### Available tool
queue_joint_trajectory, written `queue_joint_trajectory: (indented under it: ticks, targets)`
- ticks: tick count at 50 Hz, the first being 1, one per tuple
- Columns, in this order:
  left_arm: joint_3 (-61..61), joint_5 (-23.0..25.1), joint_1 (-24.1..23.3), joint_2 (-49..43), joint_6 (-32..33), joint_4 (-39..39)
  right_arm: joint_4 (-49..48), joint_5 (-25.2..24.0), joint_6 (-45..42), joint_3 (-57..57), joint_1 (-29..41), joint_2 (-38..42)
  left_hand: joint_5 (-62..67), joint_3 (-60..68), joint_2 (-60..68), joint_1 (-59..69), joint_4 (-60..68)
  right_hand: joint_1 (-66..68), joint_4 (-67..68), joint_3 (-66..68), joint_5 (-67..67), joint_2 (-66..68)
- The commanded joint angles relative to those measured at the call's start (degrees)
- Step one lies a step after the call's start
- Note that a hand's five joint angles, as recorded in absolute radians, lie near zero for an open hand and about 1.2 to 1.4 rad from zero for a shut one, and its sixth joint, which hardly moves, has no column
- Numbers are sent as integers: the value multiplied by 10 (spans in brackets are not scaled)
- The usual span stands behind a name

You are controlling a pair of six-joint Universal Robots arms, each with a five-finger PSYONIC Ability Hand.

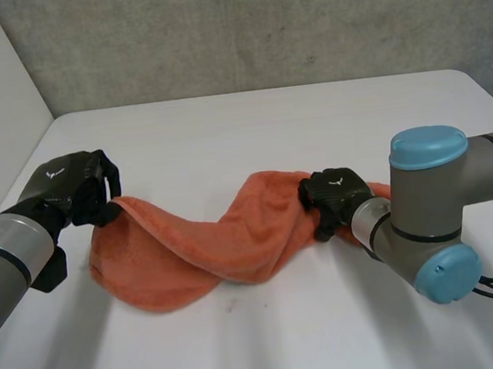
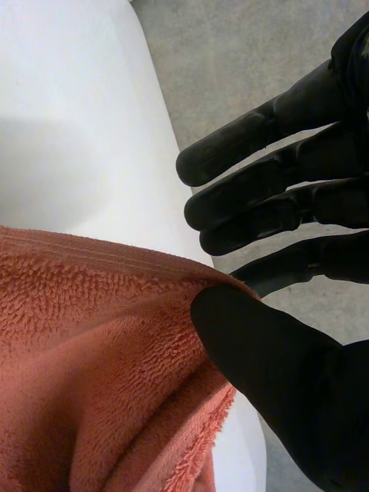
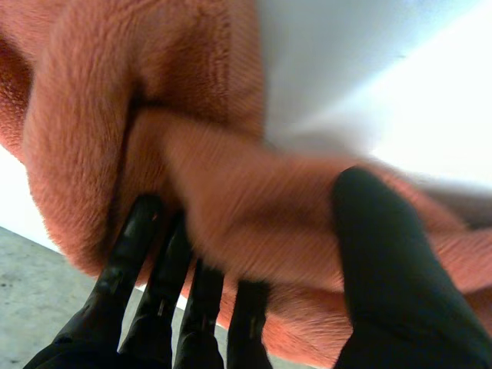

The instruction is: Fold the laundry

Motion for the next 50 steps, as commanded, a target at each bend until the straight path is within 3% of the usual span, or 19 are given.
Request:
queue_joint_trajectory:
  ticks: [1, 6, 11, 13, 20, 26, 33, 39, 43, 50]
  targets:
    - [0, -1, 0, -5, 0, 8, -15, 44, -1, -20, -8, 1, 143, 117, 113, 153, 115, 457, 408, 408, 422, 410]
    - [1, -3, 0, -2, 0, 7, -15, 54, -2, -18, -11, -18, 143, 117, 113, 153, 115, 457, 408, 408, 422, 410]
    - [3, -3, -1, 5, 0, 1, 7, 47, -18, -17, -25, -122, 143, 117, 113, 153, 115, 457, 408, 408, 422, 410]
    - [3, -3, -1, 8, 0, 1, 65, 33, -59, -23, -51, -168, 143, 117, 113, 153, 115, 457, 408, 408, 422, 410]
    - [-3, -3, -3, 23, 1, 1, 258, 11, -229, -36, -88, -204, 143, 117, 113, 153, 115, 457, 408, 408, 422, 410]
    - [-13, -3, -10, -15, 4, 2, 315, 9, -265, -34, -88, -192, 143, 117, 113, 153, 115, 457, 408, 408, 422, 410]
    - [44, -6, -20, -89, 54, 12, 241, 12, -251, -104, -90, -136, 143, 117, 113, 153, 115, 457, 408, 408, 422, 410]
    - [210, -71, -60, -114, 72, 37, 91, 24, -176, -207, -93, -136, 143, 117, 113, 153, 115, 457, 408, 408, 422, 410]
    - [323, -136, -79, -100, 63, 86, -25, 17, -108, -246, -97, -171, 143, 117, 113, 153, 115, 457, 408, 408, 422, 410]
    - [287, -144, -91, -35, 56, 149, -42, -12, -74, -225, -109, -243, 143, 117, 113, 153, 115, 457, 408, 408, 422, 410]
